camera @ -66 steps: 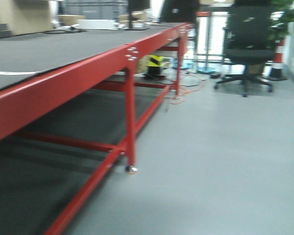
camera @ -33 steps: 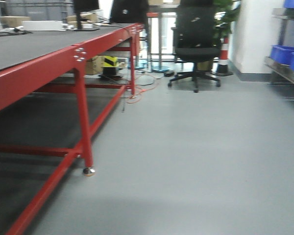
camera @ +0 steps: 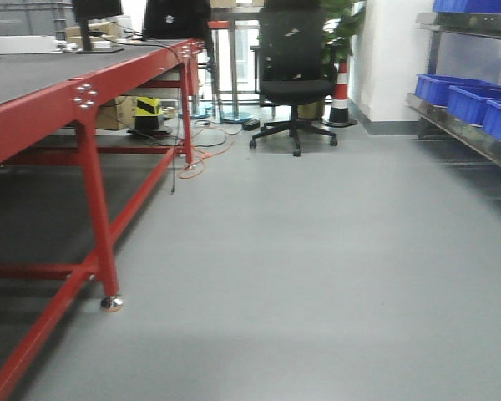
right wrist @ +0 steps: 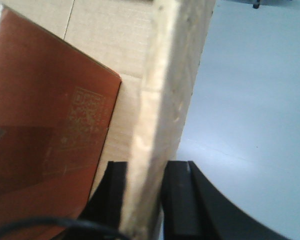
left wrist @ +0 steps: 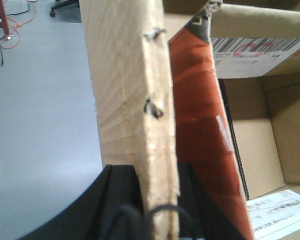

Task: Stack two boxes on right shelf middle
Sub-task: 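Drive along the red-framed table carrying the boxes in both grippers, then turn and drive toward the steel rack of blue bins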

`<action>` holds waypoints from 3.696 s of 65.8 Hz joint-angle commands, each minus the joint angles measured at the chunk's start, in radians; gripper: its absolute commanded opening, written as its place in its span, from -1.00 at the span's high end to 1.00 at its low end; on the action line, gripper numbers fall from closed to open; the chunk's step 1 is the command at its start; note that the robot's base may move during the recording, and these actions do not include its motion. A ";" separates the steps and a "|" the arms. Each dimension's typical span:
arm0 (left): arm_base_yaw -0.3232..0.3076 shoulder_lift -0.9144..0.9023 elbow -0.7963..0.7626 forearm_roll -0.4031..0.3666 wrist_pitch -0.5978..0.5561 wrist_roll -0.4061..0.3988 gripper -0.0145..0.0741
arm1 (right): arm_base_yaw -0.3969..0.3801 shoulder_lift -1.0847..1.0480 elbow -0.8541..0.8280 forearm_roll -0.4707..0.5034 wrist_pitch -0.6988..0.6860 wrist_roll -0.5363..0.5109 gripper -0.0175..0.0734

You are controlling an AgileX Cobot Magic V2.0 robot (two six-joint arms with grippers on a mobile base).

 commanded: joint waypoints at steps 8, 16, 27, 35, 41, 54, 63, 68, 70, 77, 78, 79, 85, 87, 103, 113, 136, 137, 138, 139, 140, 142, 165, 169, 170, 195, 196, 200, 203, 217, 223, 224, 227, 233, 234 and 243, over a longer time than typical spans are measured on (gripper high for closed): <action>0.003 -0.016 -0.011 0.002 -0.067 -0.002 0.92 | -0.006 -0.013 -0.013 -0.031 -0.044 -0.021 0.95; 0.003 -0.016 -0.011 0.002 -0.067 -0.002 0.92 | -0.006 -0.013 -0.013 -0.031 -0.044 -0.021 0.95; 0.003 -0.016 -0.011 0.002 -0.067 -0.002 0.92 | -0.006 -0.013 -0.013 -0.031 -0.044 -0.021 0.95; 0.003 -0.016 -0.011 0.002 -0.067 -0.002 0.92 | -0.006 -0.013 -0.013 -0.031 -0.044 -0.021 0.95; 0.003 -0.016 -0.011 0.004 -0.067 -0.002 0.92 | -0.006 -0.013 -0.013 -0.031 -0.044 -0.021 0.95; 0.003 -0.016 -0.011 0.004 -0.067 -0.002 0.92 | -0.006 -0.013 -0.013 -0.031 -0.044 -0.021 0.95; 0.003 -0.016 -0.011 0.008 -0.067 -0.002 0.92 | -0.006 -0.013 -0.013 -0.031 -0.044 -0.021 0.95; 0.003 -0.016 -0.011 0.008 -0.067 -0.002 0.92 | -0.006 -0.013 -0.013 -0.031 -0.044 -0.021 0.95; 0.003 -0.016 -0.011 0.008 -0.067 -0.002 0.92 | -0.006 -0.013 -0.013 -0.031 -0.044 -0.021 0.95; 0.003 -0.016 -0.011 0.008 -0.067 -0.002 0.92 | -0.006 -0.013 -0.013 -0.031 -0.044 -0.021 0.95; 0.003 -0.016 -0.011 0.008 -0.067 -0.002 0.92 | -0.006 -0.013 -0.013 -0.031 -0.044 -0.021 0.95; 0.003 -0.016 -0.011 0.008 -0.067 -0.002 0.92 | -0.006 -0.013 -0.013 -0.031 -0.044 -0.021 0.95; 0.003 -0.016 -0.011 0.008 -0.067 -0.002 0.92 | -0.006 -0.013 -0.013 -0.031 -0.044 -0.021 0.95; 0.003 -0.016 -0.011 0.008 -0.067 -0.002 0.92 | -0.006 -0.013 -0.013 -0.031 -0.044 -0.021 0.95; 0.003 -0.016 -0.011 0.008 -0.067 -0.002 0.92 | -0.006 -0.013 -0.013 -0.031 -0.044 -0.021 0.95; 0.003 -0.016 -0.011 0.008 -0.067 -0.002 0.92 | -0.006 -0.013 -0.013 -0.031 -0.044 -0.021 0.95; 0.003 -0.016 -0.011 0.010 -0.067 -0.002 0.92 | -0.006 -0.013 -0.013 -0.031 -0.044 -0.021 0.95; 0.003 -0.016 -0.011 0.010 -0.067 -0.002 0.92 | -0.006 -0.013 -0.013 -0.031 -0.044 -0.021 0.95; 0.003 -0.016 -0.011 0.010 -0.067 -0.002 0.92 | -0.006 -0.013 -0.013 -0.031 -0.044 -0.021 0.95; 0.003 -0.016 -0.011 0.010 -0.067 -0.002 0.92 | -0.006 -0.013 -0.013 -0.031 -0.044 -0.021 0.95; 0.003 -0.016 -0.011 0.010 -0.067 -0.002 0.92 | -0.006 -0.013 -0.013 -0.031 -0.044 -0.021 0.95; 0.003 -0.016 -0.011 0.010 -0.067 -0.002 0.92 | -0.006 -0.013 -0.013 -0.031 -0.044 -0.021 0.95; 0.003 -0.016 -0.011 0.010 -0.067 -0.002 0.92 | -0.006 -0.013 -0.013 -0.031 -0.044 -0.021 0.95; 0.003 -0.016 -0.011 0.010 -0.067 -0.002 0.92 | -0.006 -0.013 -0.013 -0.031 -0.044 -0.021 0.95; 0.003 -0.016 -0.011 0.010 -0.067 -0.002 0.92 | -0.006 -0.013 -0.013 -0.031 -0.044 -0.021 0.95; 0.003 -0.016 -0.011 0.010 -0.067 -0.002 0.92 | -0.006 -0.013 -0.013 -0.031 -0.044 -0.021 0.95; 0.003 -0.016 -0.011 0.010 -0.067 -0.002 0.92 | -0.006 -0.013 -0.013 -0.031 -0.044 -0.021 0.95; 0.003 -0.016 -0.011 0.010 -0.067 -0.002 0.92 | -0.006 -0.011 -0.013 -0.031 -0.044 -0.021 0.95; 0.003 -0.016 -0.011 0.010 -0.067 -0.002 0.92 | -0.006 -0.011 -0.013 -0.031 -0.044 -0.021 0.95; 0.003 -0.016 -0.011 0.010 -0.067 -0.002 0.92 | -0.006 -0.011 -0.013 -0.031 -0.044 -0.021 0.95; 0.003 -0.016 -0.011 0.010 -0.067 -0.002 0.92 | -0.006 -0.011 -0.013 -0.031 -0.044 -0.021 0.95; 0.003 -0.016 -0.011 0.010 -0.067 -0.002 0.92 | -0.006 -0.011 -0.013 -0.031 -0.044 -0.021 0.95; 0.003 -0.016 -0.011 0.010 -0.067 -0.002 0.92 | -0.006 -0.011 -0.013 -0.031 -0.044 -0.021 0.95; 0.003 -0.016 -0.011 0.010 -0.067 -0.002 0.92 | -0.006 -0.011 -0.013 -0.031 -0.044 -0.021 0.95; 0.003 -0.016 -0.011 0.010 -0.067 -0.002 0.92 | -0.006 -0.011 -0.013 -0.031 -0.044 -0.021 0.95; 0.003 -0.016 -0.011 0.010 -0.067 -0.002 0.92 | -0.006 -0.011 -0.013 -0.031 -0.044 -0.021 0.95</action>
